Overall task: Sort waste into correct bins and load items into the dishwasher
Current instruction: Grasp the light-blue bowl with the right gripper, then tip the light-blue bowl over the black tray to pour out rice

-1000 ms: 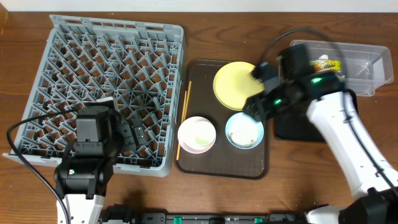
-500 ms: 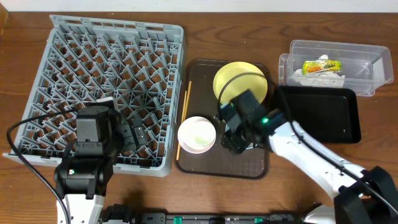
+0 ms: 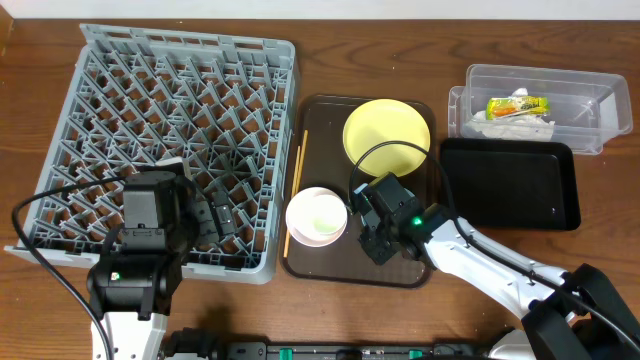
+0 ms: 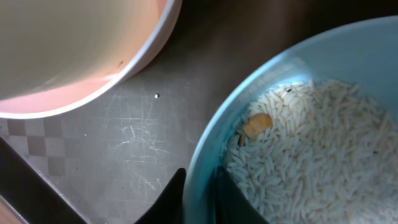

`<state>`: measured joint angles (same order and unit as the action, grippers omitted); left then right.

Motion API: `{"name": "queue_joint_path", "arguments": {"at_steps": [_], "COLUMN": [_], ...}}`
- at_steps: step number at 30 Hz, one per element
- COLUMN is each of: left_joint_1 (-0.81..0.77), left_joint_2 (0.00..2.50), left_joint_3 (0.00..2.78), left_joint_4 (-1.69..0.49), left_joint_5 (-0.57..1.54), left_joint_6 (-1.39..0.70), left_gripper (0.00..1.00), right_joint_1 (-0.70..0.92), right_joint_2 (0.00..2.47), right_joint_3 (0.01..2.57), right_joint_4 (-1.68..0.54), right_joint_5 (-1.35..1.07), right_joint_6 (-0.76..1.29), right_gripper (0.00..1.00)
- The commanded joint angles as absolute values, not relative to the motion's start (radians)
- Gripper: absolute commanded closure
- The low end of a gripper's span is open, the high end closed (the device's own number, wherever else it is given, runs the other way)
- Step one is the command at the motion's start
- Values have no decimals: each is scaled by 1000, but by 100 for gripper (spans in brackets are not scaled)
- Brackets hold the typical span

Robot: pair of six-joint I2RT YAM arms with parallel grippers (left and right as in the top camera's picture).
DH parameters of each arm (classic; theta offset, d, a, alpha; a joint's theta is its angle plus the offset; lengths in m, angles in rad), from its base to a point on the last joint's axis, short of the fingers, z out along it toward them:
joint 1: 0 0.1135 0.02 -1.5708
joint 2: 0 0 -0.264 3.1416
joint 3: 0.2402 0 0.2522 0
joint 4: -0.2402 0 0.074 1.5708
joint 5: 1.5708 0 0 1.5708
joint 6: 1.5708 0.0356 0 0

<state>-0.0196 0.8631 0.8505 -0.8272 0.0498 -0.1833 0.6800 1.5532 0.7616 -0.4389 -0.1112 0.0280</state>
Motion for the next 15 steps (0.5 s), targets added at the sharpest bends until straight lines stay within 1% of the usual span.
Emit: {"name": "queue_joint_path", "arguments": {"at_steps": [1,2,7,11,14,15], "left_joint_1": [-14,-14,-14,-14,-14,-14], "left_joint_2": [861,861,861,861,861,861], "left_joint_3": [871,871,871,871,871,871], "left_joint_4": [-830,-830,-831,-830,-830,-830], "left_joint_5": [51,51,52,51,52,51], "left_joint_6": [-178,-178,-178,-178,-178,-178], "left_gripper": [1,1,1,1,1,1], "right_joint_1": [690,690,666,600,522,467], "right_joint_2": [1552,1547,1498,1443,1408,1395], "right_joint_3": [772,788,925,1024,1061,1067], "right_joint_4": [-445,-457,-570,-636,-644,-639], "right_joint_5": [-101,-101,-101,-109,-151,-200], "right_joint_6": [57,65,66,68,88,95], "right_gripper": [94,99,99,99,99,99]}}
